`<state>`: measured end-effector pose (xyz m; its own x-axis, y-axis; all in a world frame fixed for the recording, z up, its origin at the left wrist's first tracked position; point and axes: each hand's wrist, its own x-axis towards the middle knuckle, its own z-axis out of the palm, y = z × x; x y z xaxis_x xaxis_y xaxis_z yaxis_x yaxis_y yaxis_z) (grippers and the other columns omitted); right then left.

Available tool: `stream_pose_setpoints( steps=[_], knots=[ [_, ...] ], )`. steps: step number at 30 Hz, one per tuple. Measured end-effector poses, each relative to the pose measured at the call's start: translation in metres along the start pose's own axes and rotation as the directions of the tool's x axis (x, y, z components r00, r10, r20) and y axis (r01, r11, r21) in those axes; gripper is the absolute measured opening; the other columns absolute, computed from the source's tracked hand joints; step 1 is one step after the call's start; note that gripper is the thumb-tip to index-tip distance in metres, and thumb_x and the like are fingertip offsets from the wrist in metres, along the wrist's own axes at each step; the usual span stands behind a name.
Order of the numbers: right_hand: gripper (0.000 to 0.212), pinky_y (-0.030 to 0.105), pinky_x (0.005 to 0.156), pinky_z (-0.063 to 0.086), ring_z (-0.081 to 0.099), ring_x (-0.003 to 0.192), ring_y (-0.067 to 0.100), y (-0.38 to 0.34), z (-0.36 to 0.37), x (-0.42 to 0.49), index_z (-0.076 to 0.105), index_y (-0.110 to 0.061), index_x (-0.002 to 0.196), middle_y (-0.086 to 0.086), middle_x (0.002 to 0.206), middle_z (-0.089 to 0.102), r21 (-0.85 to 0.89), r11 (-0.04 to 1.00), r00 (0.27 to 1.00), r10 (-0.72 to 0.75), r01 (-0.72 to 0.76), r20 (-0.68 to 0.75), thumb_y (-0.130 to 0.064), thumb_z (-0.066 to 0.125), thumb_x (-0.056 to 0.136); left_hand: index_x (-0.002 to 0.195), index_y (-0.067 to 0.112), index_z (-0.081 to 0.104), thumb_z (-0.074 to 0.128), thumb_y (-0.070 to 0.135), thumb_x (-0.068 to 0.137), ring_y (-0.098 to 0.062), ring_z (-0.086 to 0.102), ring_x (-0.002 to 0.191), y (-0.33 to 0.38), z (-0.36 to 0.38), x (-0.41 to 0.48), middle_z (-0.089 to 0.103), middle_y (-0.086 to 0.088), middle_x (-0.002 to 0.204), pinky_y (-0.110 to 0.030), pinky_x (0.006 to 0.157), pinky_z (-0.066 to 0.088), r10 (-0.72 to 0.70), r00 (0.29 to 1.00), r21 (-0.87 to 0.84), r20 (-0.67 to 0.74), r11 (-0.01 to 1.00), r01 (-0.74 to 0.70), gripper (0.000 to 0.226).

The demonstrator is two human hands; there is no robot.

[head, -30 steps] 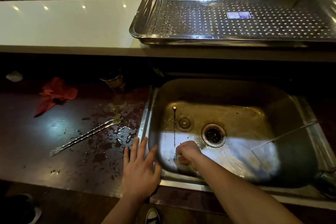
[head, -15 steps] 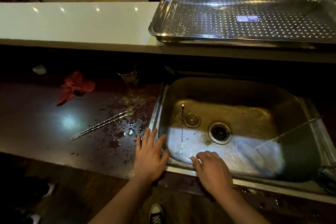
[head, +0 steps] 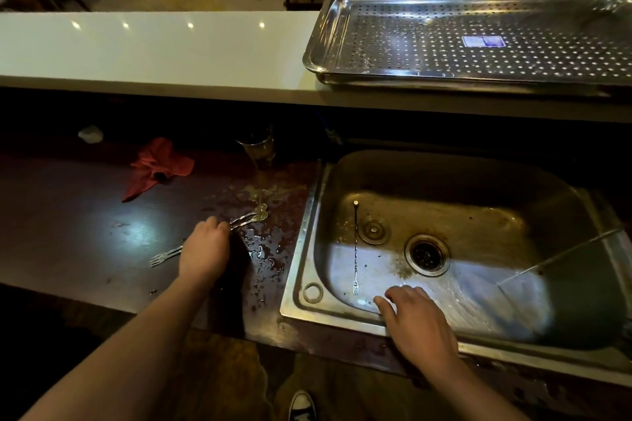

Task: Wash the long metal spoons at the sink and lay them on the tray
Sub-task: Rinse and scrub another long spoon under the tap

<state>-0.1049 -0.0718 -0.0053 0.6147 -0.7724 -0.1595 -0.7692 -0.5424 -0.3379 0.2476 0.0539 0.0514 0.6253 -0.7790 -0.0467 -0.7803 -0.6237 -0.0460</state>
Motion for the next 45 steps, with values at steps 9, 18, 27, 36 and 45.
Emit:
stream_pose_setpoints(
  steps=[9,18,27,36,45],
  knots=[
    [0.037,0.034,0.079,0.045,0.054,0.100,0.017,0.001,0.002,0.002,0.065,-0.028,0.101,-0.006,0.097,0.065,-0.002,1.000,1.000,0.023,-0.023,0.002,-0.055,0.040,0.097,0.092,0.001,0.063,0.057,0.007,0.087,-0.037,0.057,0.088,-0.002,0.007,0.013,0.058,-0.017,0.093,-0.046,0.067,0.049,0.036,0.999,0.015,0.022,0.999,-0.036,0.010],
    [0.036,0.033,0.078,0.044,0.054,0.101,0.016,-0.001,0.000,0.000,0.065,-0.029,0.102,-0.007,0.098,0.065,-0.003,1.000,1.000,0.025,-0.025,-0.004,-0.054,0.041,0.097,0.087,0.005,0.063,0.061,0.009,0.086,-0.033,0.058,0.081,-0.002,0.009,0.015,0.062,-0.014,0.086,-0.041,0.057,0.048,0.116,0.993,0.102,-0.002,0.988,-0.115,0.005],
    [0.035,0.033,0.081,0.044,0.054,0.102,0.018,-0.003,-0.003,-0.001,0.065,-0.026,0.102,-0.005,0.098,0.066,0.000,1.000,1.000,0.013,-0.013,-0.017,-0.051,0.042,0.098,0.092,0.004,0.059,0.052,0.018,0.093,-0.036,0.057,0.088,0.007,0.016,0.020,0.062,-0.016,0.091,-0.047,0.073,0.047,0.233,0.972,0.012,0.030,0.972,-0.233,0.016],
    [0.035,0.033,0.077,0.044,0.053,0.100,0.017,0.000,0.001,0.001,0.064,-0.027,0.100,-0.006,0.096,0.065,-0.022,1.000,1.000,0.011,-0.011,-0.005,-0.052,0.041,0.097,0.089,0.013,0.060,0.062,0.019,0.086,-0.027,0.061,0.076,0.017,0.006,0.024,0.062,-0.005,0.082,-0.032,0.062,0.038,0.087,0.993,-0.367,0.081,0.929,-0.052,0.008],
    [0.034,0.034,0.079,0.045,0.054,0.102,0.016,0.002,-0.007,-0.002,0.064,-0.024,0.105,-0.006,0.101,0.066,0.063,0.998,1.000,0.022,-0.023,0.020,-0.050,0.042,0.097,0.081,0.014,0.059,0.060,0.005,0.089,-0.020,0.055,0.040,0.129,-0.025,-0.005,0.058,-0.009,0.067,-0.025,0.033,0.041,0.036,0.984,-0.894,0.175,0.424,0.144,0.013]
  ],
)
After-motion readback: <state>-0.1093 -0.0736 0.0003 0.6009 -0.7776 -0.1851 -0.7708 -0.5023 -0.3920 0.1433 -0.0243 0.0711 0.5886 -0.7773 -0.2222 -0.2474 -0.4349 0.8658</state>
